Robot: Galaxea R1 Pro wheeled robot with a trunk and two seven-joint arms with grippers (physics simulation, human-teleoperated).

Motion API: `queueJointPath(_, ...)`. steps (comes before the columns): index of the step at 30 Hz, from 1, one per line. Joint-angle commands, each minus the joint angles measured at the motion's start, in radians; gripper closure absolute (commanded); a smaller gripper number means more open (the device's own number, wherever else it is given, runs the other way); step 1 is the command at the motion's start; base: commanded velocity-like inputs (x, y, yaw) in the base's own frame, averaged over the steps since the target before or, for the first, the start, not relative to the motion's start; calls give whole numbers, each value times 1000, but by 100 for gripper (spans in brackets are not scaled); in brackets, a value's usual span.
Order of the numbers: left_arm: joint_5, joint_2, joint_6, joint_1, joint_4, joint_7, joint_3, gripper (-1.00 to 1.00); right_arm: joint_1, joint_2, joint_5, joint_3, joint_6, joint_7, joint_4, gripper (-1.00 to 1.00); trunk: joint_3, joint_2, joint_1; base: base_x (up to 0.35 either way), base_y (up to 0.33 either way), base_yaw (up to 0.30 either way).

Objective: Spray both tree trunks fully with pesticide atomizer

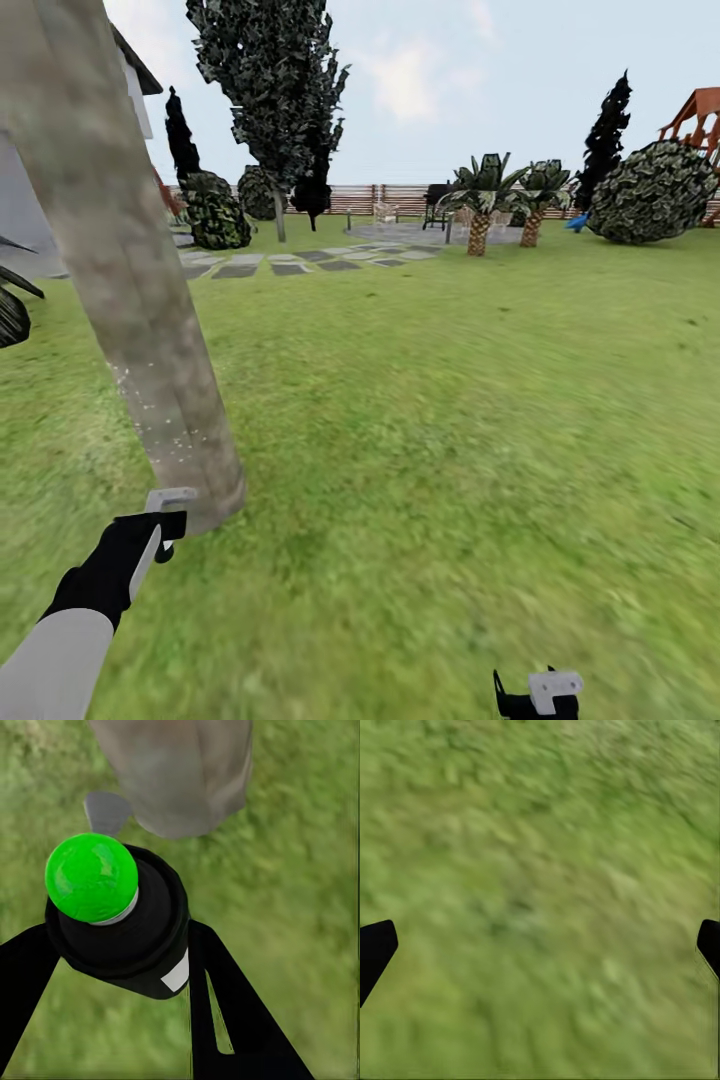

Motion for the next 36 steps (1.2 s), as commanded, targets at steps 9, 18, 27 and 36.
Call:
queueJointPath(9, -11, -1, 5, -1, -2, -3, 2, 100, -1, 1, 11, -3, -3, -6, 2, -100, -1, 0, 0, 137, -270, 18)
queueJointPath(18, -11, -1, 5, -1, -2, -3, 2, 100, -1, 1, 11, -3, -3, -6, 2, -100, -1, 0, 0, 137, -269, 157)
queueJointPath(27, -11, 0, 5, -1, -2, -2, 5, 100, -1, 1, 11, -3, -3, -6, 2, -100, -1, 0, 0, 173, -248, 276)
queueJointPath(36, -12, 0, 5, -1, -2, -2, 5, 100, -1, 1, 11, -3, -3, -6, 2, -100, -1, 0, 0, 201, -225, 277)
